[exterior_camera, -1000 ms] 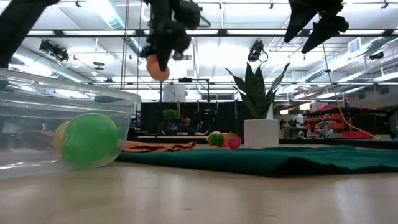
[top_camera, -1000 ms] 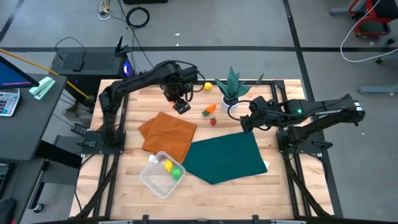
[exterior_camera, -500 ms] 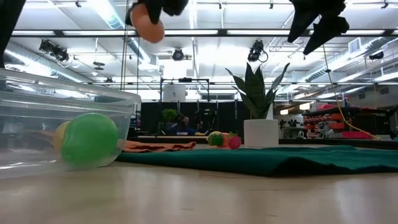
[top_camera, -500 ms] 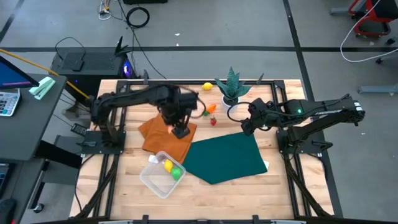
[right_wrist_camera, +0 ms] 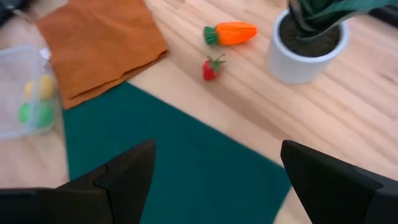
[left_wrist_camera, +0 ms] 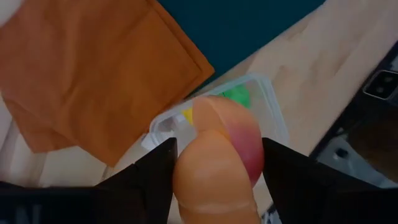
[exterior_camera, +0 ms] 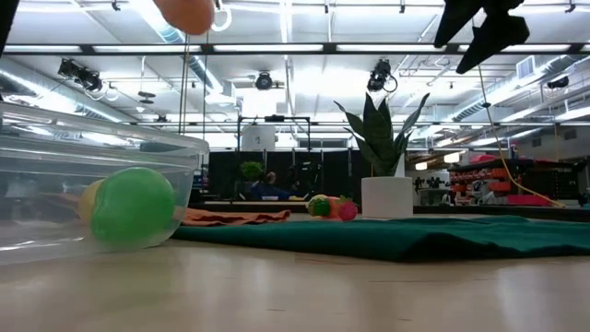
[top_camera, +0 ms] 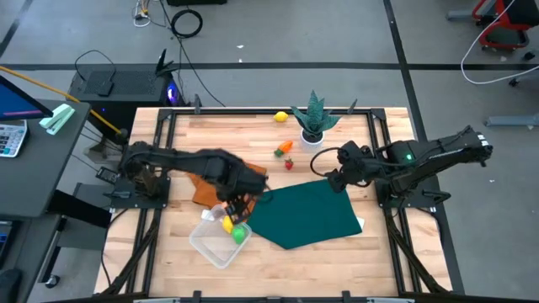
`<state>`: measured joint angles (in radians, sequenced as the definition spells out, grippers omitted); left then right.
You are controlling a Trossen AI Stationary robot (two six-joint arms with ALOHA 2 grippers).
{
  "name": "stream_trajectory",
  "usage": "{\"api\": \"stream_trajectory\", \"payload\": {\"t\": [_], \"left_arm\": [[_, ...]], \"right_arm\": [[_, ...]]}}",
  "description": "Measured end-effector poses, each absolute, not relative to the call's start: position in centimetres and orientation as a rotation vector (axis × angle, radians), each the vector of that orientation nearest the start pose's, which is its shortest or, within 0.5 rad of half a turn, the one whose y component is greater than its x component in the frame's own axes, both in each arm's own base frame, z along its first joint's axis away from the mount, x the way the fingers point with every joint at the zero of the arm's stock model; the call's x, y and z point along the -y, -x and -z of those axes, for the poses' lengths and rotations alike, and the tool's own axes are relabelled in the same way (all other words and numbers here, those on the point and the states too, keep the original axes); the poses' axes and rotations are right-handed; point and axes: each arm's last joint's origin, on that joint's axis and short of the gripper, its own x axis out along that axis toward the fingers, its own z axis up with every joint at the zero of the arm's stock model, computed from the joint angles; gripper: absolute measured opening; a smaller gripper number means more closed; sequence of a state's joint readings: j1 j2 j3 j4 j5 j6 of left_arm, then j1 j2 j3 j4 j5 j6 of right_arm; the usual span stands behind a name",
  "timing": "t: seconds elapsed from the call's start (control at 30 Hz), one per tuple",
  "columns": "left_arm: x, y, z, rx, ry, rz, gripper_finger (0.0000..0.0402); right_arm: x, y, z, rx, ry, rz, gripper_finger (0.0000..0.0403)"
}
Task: Pick and placing Produce into tupperware
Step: Put the peach into the transparent container
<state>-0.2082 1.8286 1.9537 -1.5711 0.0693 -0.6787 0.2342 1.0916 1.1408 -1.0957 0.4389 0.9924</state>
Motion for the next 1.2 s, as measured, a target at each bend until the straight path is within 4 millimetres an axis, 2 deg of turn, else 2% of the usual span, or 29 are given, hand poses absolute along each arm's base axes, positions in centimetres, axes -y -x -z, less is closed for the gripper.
{"api": "stream_trajectory", "payload": {"t": [0.4, 0.57, 0.77, 1.0, 1.2], "left_arm": [[13.7, -30.5, -34.9, -1.401, 0.395, -0.383, 0.0229], [15.4, -29.3, -31.9, -1.48, 0.352, -0.47, 0.022], [16.5, -28.5, -27.2, -1.571, 0.388, -0.547, 0.0236], [17.2, -29.8, -23.1, -1.441, 0.598, -0.525, 0.0223], [16.8, -29.5, -20.8, -1.433, 0.658, -0.602, 0.0227]], "right_arm": [[-7.0, -17.9, -33.2, -0.727, -0.623, 0.516, 0.0313], [-8.4, -17.3, -33.2, -0.728, -0.643, 0.468, 0.0313], [-9.1, -17.1, -33.4, -0.71, -0.659, 0.431, 0.0313], [-9.3, -17.2, -33.5, -0.696, -0.655, 0.418, 0.0313], [-9.6, -17.2, -33.6, -0.693, -0.638, 0.388, 0.0313]]}}
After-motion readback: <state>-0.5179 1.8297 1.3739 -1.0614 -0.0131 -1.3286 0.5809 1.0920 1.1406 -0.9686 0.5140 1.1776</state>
